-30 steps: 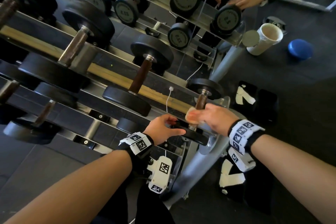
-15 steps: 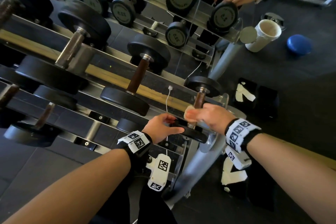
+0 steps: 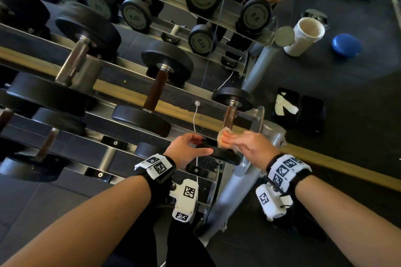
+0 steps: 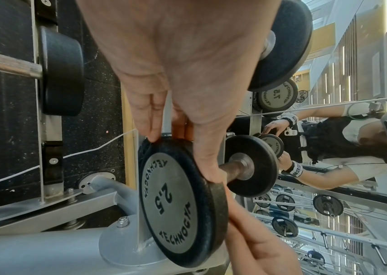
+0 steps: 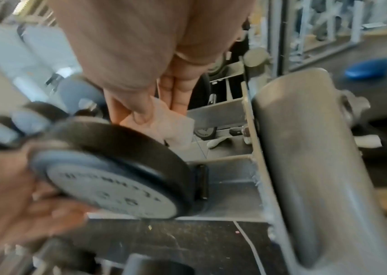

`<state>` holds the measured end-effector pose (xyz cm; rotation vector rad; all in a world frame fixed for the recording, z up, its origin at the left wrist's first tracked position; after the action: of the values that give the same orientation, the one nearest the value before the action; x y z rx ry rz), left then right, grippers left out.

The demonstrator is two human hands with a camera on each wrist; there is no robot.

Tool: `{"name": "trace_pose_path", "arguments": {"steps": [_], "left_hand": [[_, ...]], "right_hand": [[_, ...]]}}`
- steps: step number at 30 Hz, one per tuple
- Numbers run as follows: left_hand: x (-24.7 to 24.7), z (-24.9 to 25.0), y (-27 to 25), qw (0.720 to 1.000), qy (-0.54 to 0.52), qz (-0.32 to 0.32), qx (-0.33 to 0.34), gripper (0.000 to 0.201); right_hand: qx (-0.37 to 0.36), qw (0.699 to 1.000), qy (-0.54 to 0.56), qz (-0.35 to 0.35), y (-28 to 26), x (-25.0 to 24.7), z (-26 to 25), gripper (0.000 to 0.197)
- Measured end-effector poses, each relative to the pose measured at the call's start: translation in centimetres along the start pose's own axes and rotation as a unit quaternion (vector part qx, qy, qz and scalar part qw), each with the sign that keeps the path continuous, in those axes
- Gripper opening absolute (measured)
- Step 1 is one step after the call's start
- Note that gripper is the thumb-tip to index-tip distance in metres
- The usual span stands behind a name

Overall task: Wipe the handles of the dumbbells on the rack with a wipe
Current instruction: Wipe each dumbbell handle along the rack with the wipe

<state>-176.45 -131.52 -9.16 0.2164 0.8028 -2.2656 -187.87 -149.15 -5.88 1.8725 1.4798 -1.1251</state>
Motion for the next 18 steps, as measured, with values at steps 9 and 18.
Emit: {"name": "trace_pose_path", "arguments": {"steps": [9,18], "left_hand": [[0.0,0.1,0.0,1.0,-0.011,0.005,-0.001,0.049],[-0.1,-0.1,0.2,1.0,-0.017,0.002,-0.007,0.049]], "right_hand": [[0.259,0.904,0.26,0.22,1.3,-1.4,2.9,0.038],[0.256,0.917,0.212,0.221,3.2,0.3,1.7,0.038]]}}
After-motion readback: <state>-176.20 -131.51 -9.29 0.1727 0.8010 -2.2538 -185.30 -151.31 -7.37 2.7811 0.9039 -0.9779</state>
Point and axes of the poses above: each hand's wrist, its own y-axis towards the middle knuckle, its own x-axis out of the palm, z = x × y, the point moved 6 cm from there along y, towards the middle knuckle, and after that the axes turned 12 degrees about z, right-handed, at the moved point
